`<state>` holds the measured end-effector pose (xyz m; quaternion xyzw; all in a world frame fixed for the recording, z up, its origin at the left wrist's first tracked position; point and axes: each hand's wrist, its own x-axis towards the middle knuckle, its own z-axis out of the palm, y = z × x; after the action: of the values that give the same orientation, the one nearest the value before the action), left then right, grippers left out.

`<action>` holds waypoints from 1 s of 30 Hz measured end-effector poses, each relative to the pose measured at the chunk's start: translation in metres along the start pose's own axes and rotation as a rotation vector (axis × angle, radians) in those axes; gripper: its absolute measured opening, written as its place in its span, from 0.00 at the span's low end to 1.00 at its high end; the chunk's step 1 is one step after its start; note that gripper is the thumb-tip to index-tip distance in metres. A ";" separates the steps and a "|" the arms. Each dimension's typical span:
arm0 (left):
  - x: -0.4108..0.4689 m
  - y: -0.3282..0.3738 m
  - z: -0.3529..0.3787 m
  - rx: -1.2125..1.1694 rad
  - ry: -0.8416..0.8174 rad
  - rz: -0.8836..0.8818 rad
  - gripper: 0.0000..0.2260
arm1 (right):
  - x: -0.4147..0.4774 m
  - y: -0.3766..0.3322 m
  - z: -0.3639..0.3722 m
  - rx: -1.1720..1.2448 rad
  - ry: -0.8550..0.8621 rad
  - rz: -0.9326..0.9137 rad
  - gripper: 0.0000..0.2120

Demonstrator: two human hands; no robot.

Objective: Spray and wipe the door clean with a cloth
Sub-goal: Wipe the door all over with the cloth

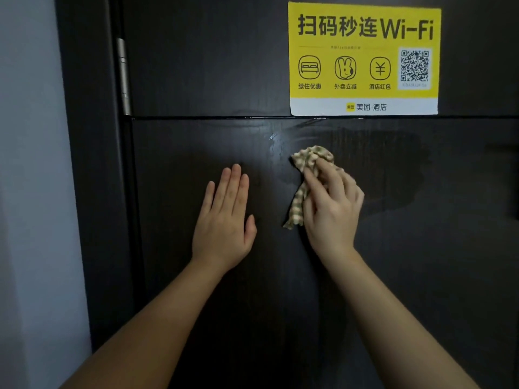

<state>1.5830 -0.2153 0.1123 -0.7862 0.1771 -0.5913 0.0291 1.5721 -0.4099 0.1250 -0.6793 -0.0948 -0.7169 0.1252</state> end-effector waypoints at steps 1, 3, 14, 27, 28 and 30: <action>0.000 0.000 0.000 0.003 0.001 0.001 0.30 | -0.006 0.003 0.001 -0.037 -0.016 -0.031 0.18; 0.000 0.000 0.001 0.011 0.002 0.001 0.30 | -0.004 0.010 0.004 -0.046 -0.043 -0.033 0.21; -0.007 0.001 0.001 0.009 0.018 -0.149 0.31 | 0.029 -0.010 0.020 0.004 -0.130 -0.142 0.32; -0.065 0.019 0.019 0.093 -0.122 0.035 0.31 | -0.090 0.051 -0.012 0.035 -0.198 0.002 0.29; -0.069 0.020 0.021 0.095 -0.134 0.037 0.31 | -0.085 0.070 -0.017 0.027 -0.113 0.216 0.30; -0.074 0.024 0.023 0.118 -0.142 0.026 0.32 | -0.076 0.079 -0.021 0.035 0.061 0.553 0.31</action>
<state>1.5812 -0.2184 0.0312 -0.8208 0.1496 -0.5430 0.0955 1.5806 -0.4879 0.0451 -0.6550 0.0855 -0.6740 0.3307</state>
